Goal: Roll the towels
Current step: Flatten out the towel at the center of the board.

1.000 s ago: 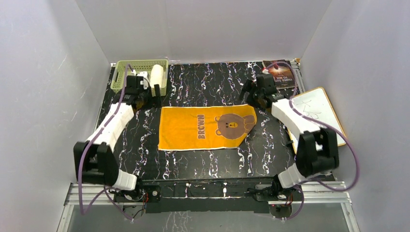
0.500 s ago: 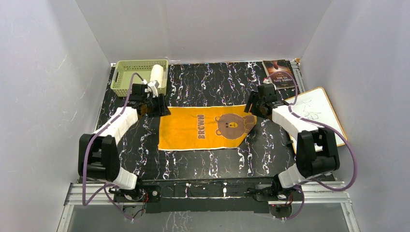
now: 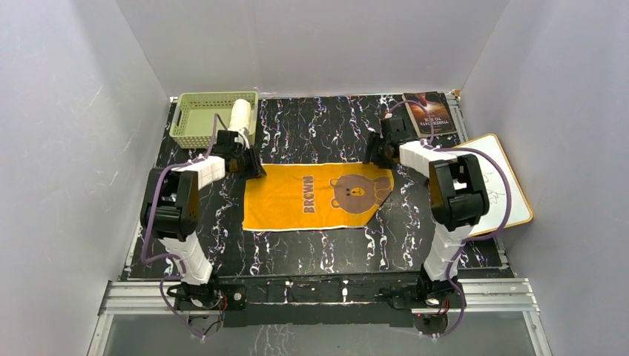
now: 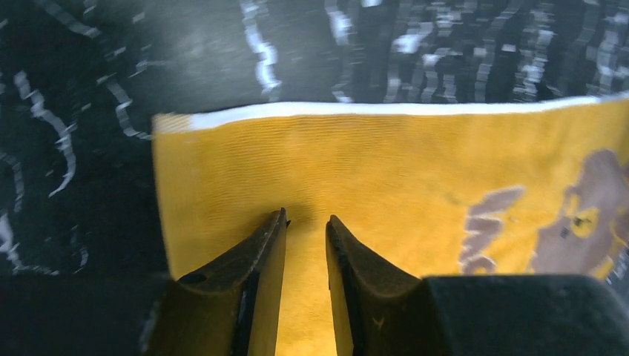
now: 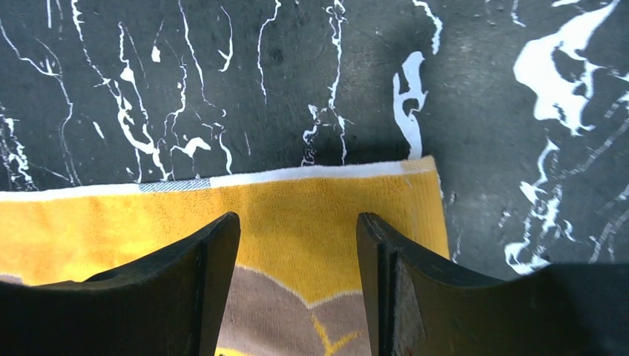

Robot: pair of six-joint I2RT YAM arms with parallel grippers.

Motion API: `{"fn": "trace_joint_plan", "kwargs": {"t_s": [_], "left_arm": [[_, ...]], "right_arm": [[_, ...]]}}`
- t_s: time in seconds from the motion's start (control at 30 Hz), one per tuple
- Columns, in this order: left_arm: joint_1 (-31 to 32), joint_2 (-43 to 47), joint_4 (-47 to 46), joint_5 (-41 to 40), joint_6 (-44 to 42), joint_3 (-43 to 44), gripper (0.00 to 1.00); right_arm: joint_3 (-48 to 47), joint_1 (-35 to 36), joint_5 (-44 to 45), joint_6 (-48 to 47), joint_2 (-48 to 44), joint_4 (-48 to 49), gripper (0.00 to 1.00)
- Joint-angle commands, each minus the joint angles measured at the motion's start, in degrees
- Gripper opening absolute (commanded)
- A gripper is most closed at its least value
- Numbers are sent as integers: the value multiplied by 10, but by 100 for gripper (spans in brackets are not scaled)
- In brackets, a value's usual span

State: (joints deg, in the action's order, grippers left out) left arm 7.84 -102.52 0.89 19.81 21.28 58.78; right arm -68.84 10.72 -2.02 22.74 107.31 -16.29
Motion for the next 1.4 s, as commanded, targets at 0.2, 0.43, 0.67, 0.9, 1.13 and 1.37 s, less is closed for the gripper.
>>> {"fn": "trace_joint_plan", "kwargs": {"t_s": [0.2, 0.43, 0.67, 0.9, 1.13, 1.37], "left_arm": [[-143, -40, 140, -117, 46, 5, 29], [-260, -28, 206, -137, -20, 44, 32], [-278, -32, 184, -96, -17, 20, 32], [-278, -36, 185, -77, -25, 21, 32], [-277, -33, 182, -61, -26, 16, 32], [-277, -26, 173, -43, -25, 9, 32]], "right_arm": [[-121, 81, -9, -11, 88, 1, 68], [-149, 103, -55, -10, 64, 53, 86], [-121, 105, -184, -43, 76, 67, 85], [-15, 107, -290, -46, 66, 149, 75], [1, 114, -333, -47, 94, 177, 71], [29, 151, -437, -5, 114, 251, 70]]}}
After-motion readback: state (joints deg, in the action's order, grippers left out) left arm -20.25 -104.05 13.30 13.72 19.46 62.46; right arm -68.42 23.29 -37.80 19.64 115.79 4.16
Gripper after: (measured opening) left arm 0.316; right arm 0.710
